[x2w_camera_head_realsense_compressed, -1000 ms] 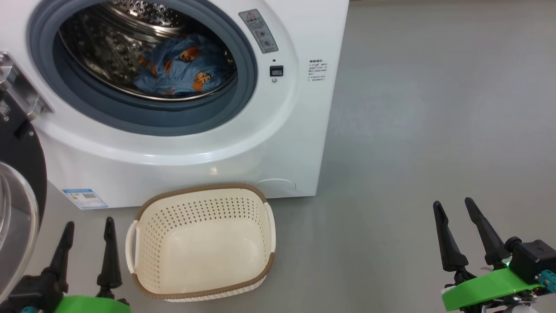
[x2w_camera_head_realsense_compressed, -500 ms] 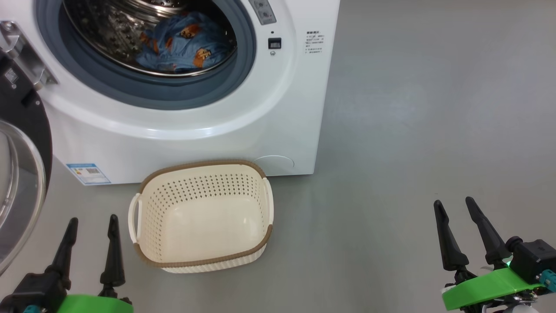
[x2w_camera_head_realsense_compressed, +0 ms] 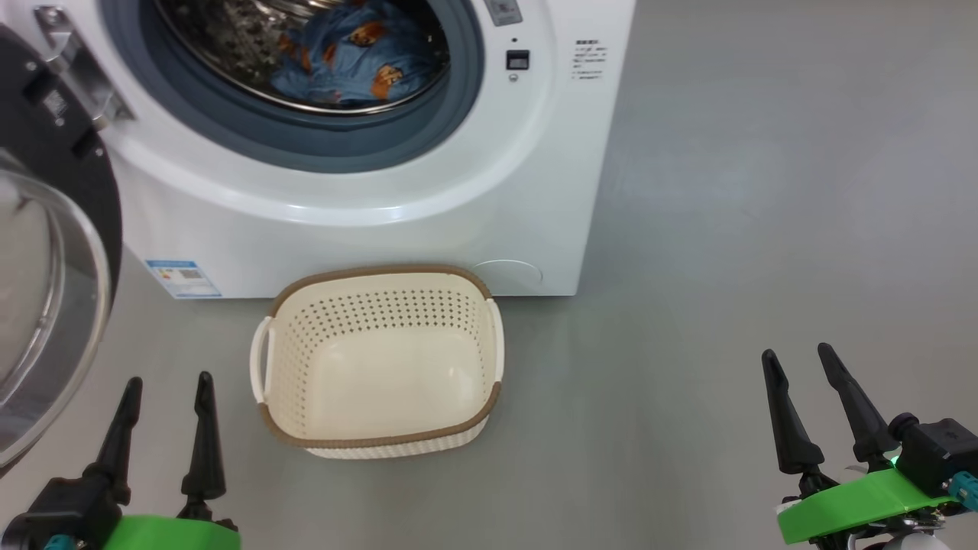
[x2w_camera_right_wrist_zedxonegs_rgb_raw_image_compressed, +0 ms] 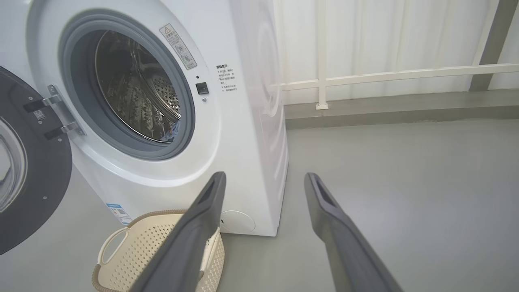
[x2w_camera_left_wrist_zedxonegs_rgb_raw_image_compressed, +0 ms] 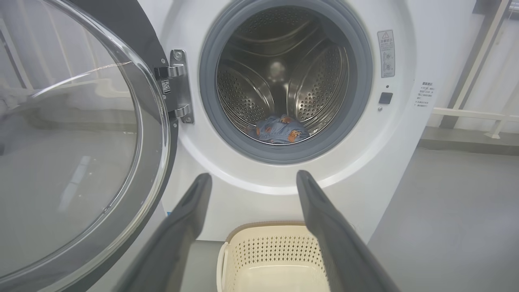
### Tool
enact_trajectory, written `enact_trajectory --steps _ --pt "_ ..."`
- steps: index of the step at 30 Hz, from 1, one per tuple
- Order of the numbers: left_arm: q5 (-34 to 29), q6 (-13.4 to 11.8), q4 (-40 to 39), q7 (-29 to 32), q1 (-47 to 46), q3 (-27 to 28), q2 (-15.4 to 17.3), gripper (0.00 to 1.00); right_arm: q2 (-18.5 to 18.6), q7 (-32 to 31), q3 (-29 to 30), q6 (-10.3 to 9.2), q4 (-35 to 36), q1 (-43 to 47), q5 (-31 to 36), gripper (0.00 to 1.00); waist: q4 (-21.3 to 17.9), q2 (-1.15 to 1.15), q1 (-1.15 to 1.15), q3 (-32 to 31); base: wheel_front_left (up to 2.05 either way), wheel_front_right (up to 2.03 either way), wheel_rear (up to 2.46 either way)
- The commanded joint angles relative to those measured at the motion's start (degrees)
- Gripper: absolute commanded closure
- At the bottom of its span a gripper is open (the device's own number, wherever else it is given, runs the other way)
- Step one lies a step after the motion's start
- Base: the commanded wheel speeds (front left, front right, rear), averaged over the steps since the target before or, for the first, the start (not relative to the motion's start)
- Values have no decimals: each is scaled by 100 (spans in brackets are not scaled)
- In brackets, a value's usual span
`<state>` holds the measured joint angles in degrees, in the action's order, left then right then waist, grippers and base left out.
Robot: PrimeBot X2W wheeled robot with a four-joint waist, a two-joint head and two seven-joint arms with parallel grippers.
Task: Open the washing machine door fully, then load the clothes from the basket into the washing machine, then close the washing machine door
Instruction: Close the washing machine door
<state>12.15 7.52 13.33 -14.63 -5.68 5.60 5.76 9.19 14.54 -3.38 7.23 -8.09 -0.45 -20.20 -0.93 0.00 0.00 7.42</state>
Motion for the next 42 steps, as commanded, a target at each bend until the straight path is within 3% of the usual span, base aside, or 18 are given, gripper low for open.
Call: enact_trajectory --steps 1,30,42 --pt "52 -3 -197 -37 -119 184 60 0 115 46 -126 25 137 -147 5 0 140 0 0 17 0 0 0" --pt "181 -3 -295 -37 291 412 -272 0 368 46 -732 25 -15 -326 -67 0 2382 0 0 -205 0 0 0" --pt "197 -103 -337 -37 377 485 -287 0 405 46 -823 25 -41 -408 -82 0 3019 0 0 -181 0 0 0"
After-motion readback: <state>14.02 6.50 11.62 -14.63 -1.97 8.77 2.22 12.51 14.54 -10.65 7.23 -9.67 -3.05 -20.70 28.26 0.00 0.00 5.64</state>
